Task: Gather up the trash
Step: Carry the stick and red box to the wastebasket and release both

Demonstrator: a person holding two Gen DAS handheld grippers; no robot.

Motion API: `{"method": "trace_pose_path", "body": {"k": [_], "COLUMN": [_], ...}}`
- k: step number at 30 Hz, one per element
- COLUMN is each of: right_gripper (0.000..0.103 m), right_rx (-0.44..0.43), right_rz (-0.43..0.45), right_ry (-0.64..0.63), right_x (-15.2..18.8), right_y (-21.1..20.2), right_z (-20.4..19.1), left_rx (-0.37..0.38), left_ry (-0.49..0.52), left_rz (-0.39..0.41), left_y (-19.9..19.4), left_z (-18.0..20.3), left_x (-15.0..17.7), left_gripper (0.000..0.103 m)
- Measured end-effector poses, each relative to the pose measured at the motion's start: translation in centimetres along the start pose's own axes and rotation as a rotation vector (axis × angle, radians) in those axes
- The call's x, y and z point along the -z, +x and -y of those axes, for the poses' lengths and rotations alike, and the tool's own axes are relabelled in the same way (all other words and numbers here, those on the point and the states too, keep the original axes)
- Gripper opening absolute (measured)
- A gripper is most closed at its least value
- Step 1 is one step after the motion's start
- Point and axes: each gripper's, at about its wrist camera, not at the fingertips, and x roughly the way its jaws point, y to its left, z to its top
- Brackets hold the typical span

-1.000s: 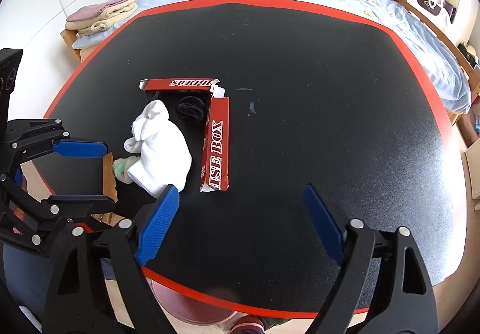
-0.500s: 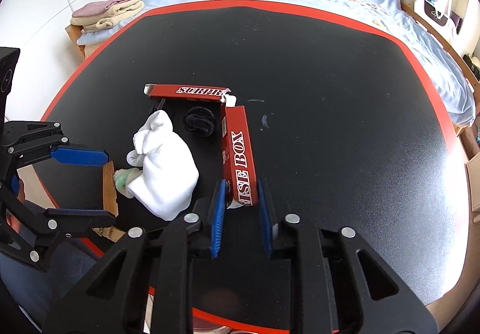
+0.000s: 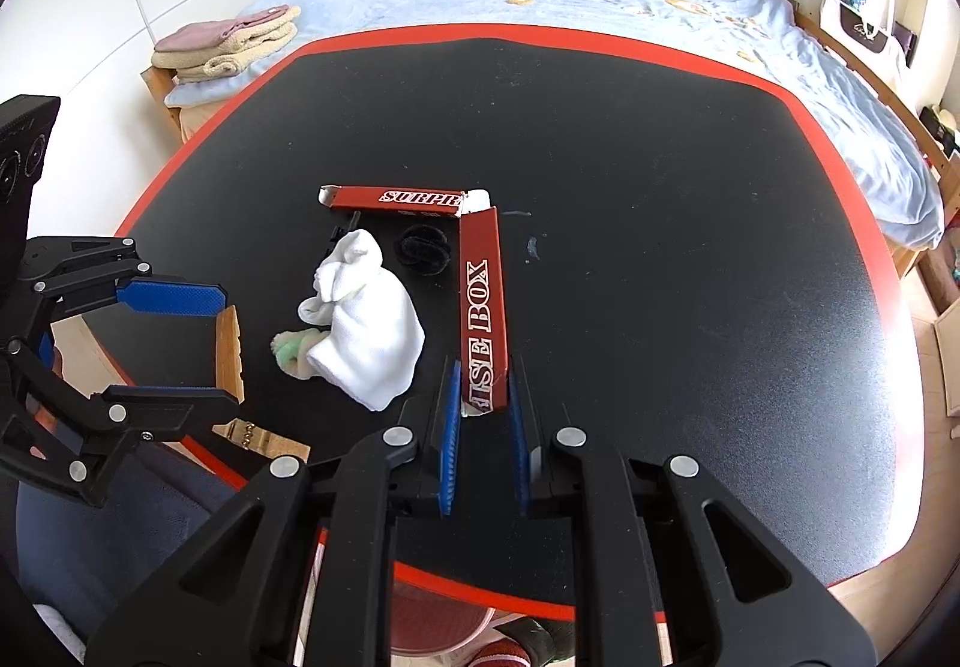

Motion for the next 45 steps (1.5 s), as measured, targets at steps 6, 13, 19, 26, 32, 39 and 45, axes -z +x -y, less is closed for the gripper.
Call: {"method": "trace_pose_path", "body": {"k": [6,13,19,26,32,39,45], "right_gripper": [0.014,0.014,0.014,0.014,0.014,0.014,0.052], "right_rx": [-0.017,-0.026,-0.029,-0.047,-0.064,-0.076,-0.064], "right_rz": [0.037,0.055,0.043,0.003,-0.018,-0.018,-0.032], "right_ry": [0.011,0.005,0.013,0.018,0.024,0.028,0.028], "right_x": [1.2,4.3,7.5,11.0,12.7,13.1,13.2], "right_y": [-4.0,-8.5,-10.9,-12.1,-12.1,-12.1,-11.9], "right_z": [-1.1,-3.1,-4.2,-5.6,-6.6,-6.9,-6.5], "left_rx": [-0.003,0.004,0.015,0.027,0.036,0.044,0.042], "left_ry": [0.009,0.021,0.027,0.03,0.027,0.03,0.025], "left_rz": [0.03,0.057,0.064,0.059,0.05,0.049,0.071], "left_y": [-2.3,-4.4,-5.6,-6.3,-6.4,-6.6,-6.9], "left_z": [1.4,3.8,5.2,6.7,7.5,8.0,7.8], "left_x": [0.4,1.8,3.8,5.8,7.3,8.0,8.1], "left_gripper": [0.06,0.06,0.06,0.059,0.06,0.06,0.087]}}
